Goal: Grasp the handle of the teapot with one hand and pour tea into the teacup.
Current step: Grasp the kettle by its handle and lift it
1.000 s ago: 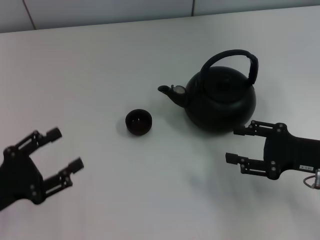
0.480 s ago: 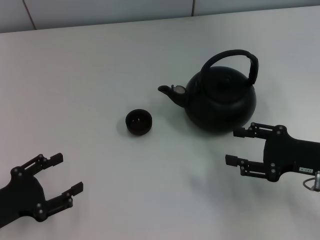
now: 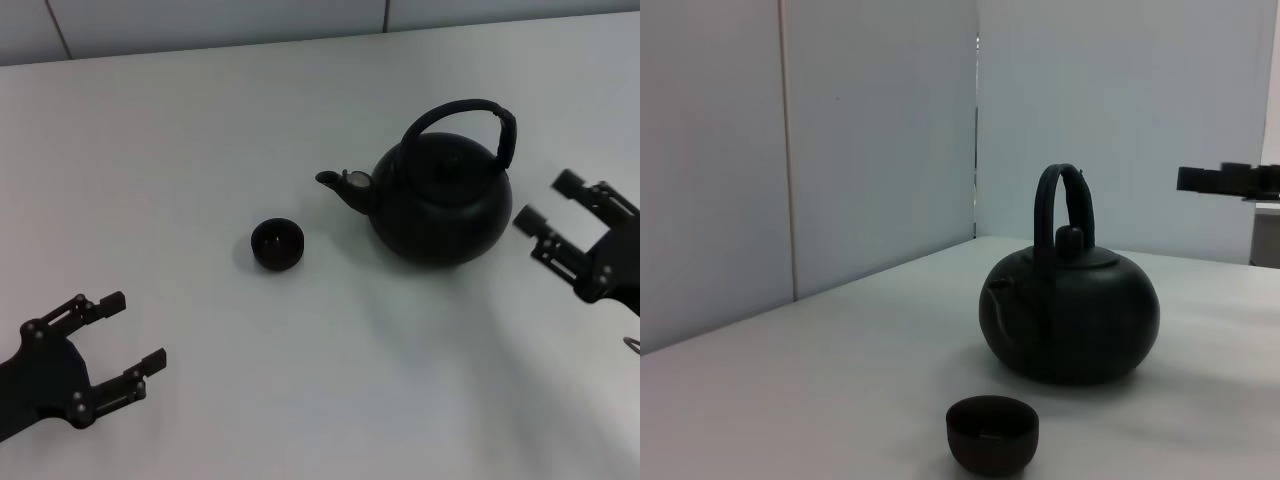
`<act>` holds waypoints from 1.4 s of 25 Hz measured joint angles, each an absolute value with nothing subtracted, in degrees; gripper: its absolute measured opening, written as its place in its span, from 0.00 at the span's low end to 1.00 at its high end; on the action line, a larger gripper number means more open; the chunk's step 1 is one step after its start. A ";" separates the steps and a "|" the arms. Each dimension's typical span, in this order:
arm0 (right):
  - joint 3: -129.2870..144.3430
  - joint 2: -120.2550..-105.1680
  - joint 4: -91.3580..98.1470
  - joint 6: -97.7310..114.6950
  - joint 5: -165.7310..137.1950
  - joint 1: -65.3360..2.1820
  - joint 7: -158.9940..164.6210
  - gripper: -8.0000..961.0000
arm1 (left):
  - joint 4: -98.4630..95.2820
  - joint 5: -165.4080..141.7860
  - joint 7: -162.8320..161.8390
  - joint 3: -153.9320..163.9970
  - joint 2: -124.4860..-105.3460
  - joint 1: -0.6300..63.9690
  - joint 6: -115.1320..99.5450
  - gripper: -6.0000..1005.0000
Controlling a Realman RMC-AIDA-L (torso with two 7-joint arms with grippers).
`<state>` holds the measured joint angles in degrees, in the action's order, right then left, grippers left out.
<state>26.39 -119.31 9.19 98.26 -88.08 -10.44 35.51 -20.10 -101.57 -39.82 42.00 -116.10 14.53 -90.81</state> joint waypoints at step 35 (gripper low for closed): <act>8.94 -119.23 -17.47 80.31 -78.16 -21.55 2.62 0.71 | -20.13 -101.49 -39.90 40.55 -116.52 16.35 -89.41 0.79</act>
